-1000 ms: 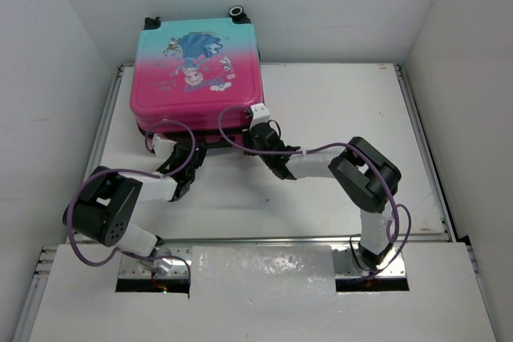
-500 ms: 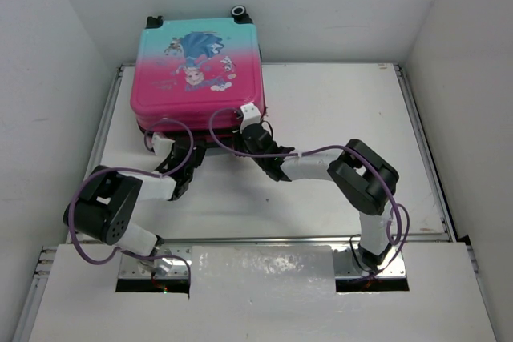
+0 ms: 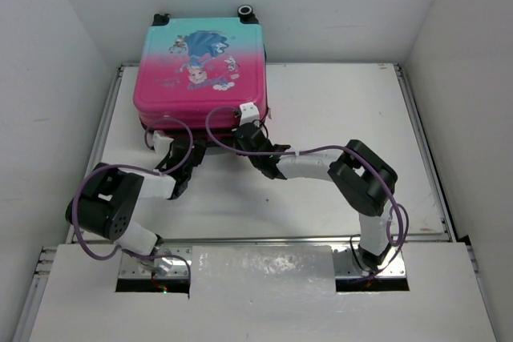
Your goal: Pack the luggage
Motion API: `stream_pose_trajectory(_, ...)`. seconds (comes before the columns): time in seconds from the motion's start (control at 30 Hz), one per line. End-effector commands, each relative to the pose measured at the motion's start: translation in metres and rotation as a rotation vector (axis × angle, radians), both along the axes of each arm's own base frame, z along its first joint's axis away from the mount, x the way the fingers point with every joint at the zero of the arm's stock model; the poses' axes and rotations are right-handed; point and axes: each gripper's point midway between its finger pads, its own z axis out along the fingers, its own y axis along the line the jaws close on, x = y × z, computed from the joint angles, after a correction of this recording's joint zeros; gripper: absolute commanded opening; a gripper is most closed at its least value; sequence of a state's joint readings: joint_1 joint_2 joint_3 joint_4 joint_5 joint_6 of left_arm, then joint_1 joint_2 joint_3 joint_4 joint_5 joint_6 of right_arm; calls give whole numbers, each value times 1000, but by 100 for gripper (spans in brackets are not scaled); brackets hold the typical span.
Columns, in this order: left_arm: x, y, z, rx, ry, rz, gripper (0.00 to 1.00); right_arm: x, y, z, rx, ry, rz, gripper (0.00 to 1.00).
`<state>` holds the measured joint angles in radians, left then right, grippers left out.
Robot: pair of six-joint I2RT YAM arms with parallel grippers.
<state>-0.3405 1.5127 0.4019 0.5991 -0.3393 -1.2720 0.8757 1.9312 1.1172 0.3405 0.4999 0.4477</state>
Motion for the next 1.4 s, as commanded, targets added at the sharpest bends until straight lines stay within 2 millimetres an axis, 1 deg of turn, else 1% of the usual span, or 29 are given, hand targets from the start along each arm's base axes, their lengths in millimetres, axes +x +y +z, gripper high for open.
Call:
stream_pose_trajectory(0.0, -12, -26, -25, 18, 99, -169, 0, 54, -18, 88, 162, -231, -214, 34)
stream_pose_trajectory(0.07, -12, -26, -26, 14, 105, -172, 0, 51, -20, 84, 151, -205, -211, 42)
stream_pose_trajectory(0.1, -12, -25, -27, 14, 106, -170, 0, 48, -19, 80, 150, -183, -187, 56)
stream_pose_trajectory(0.13, -11, -26, -27, 13, 107, -174, 0, 45, -17, 77, 152, -163, -161, 63)
stream_pose_trajectory(0.17, -11, -27, -27, 11, 108, -179, 0, 40, -12, 81, 172, -151, -119, 67)
stream_pose_trajectory(0.2, -10, -26, -26, 12, 107, -179, 0, 31, -3, 76, 185, -118, -45, 77)
stream_pose_trajectory(0.23, -9, -27, -26, 13, 105, -182, 0, 28, 1, 77, 196, -111, -13, 87)
stream_pose_trajectory(0.27, -8, -26, -25, 12, 104, -182, 0, 24, 5, 77, 202, -98, 13, 91)
stream_pose_trajectory(0.37, -8, -30, -24, 0, 102, -195, 0, 29, -3, 78, 189, -107, -20, 91)
stream_pose_trajectory(0.4, -8, -31, -25, -4, 103, -199, 0, 35, -7, 77, 190, -111, -35, 88)
stream_pose_trajectory(0.5, -8, -32, -24, -10, 98, -206, 0, 48, -20, 79, 188, -135, -80, 74)
stream_pose_trajectory(0.53, -8, -33, -24, -8, 98, -209, 0, 51, -21, 79, 190, -139, -78, 63)
stream_pose_trajectory(0.57, -8, -32, -24, -4, 97, -208, 0, 56, -23, 82, 200, -140, -84, 57)
stream_pose_trajectory(0.63, -8, -29, -24, 4, 101, -202, 0, 58, -20, 77, 209, -131, -67, 44)
stream_pose_trajectory(0.67, -8, -29, -26, 4, 105, -200, 0, 58, -19, 78, 214, -133, -65, 28)
stream_pose_trajectory(0.7, -8, -27, -26, 3, 107, -198, 0, 58, -16, 78, 222, -134, -56, 26)
stream_pose_trajectory(0.77, -7, -27, -27, -3, 105, -200, 0, 55, -10, 79, 238, -139, -40, 27)
stream_pose_trajectory(0.87, -7, -26, -27, -2, 107, -203, 0, 54, -7, 93, 240, -181, -26, 24)
stream_pose_trajectory(0.9, -7, -26, -27, -1, 106, -203, 0, 53, -7, 94, 236, -181, -26, 20)
stream_pose_trajectory(0.93, -7, -26, -26, -1, 106, -203, 0, 53, -8, 98, 232, -190, -26, 6)
stream_pose_trajectory(0.97, -7, -25, -28, -1, 109, -200, 0, 55, -12, 99, 219, -195, -46, 0)
stream_pose_trajectory(1.03, -6, -24, -27, 0, 109, -198, 0, 56, -17, 98, 206, -197, -64, 0)
stream_pose_trajectory(1.13, -5, -23, -27, -2, 111, -196, 0, 57, -36, 90, 144, -204, -128, 0)
stream_pose_trajectory(1.2, -5, -21, -28, 3, 121, -190, 0, 60, -54, 87, 112, -224, -191, 0)
stream_pose_trajectory(1.23, -4, -21, -27, 4, 119, -187, 0, 60, -66, 80, 92, -221, -214, 0)
stream_pose_trajectory(1.27, -6, -19, -30, 8, 133, -181, 0, 63, -75, 83, 96, -243, -244, 0)
stream_pose_trajectory(1.3, -6, -17, -31, 10, 137, -171, 0, 63, -82, 81, 75, -252, -251, 0)
stream_pose_trajectory(1.33, -6, -15, -32, 7, 139, -163, 0, 64, -94, 75, 55, -251, -263, 0)
stream_pose_trajectory(1.37, -6, -14, -33, 6, 142, -159, 0, 65, -99, 81, 65, -275, -275, 0)
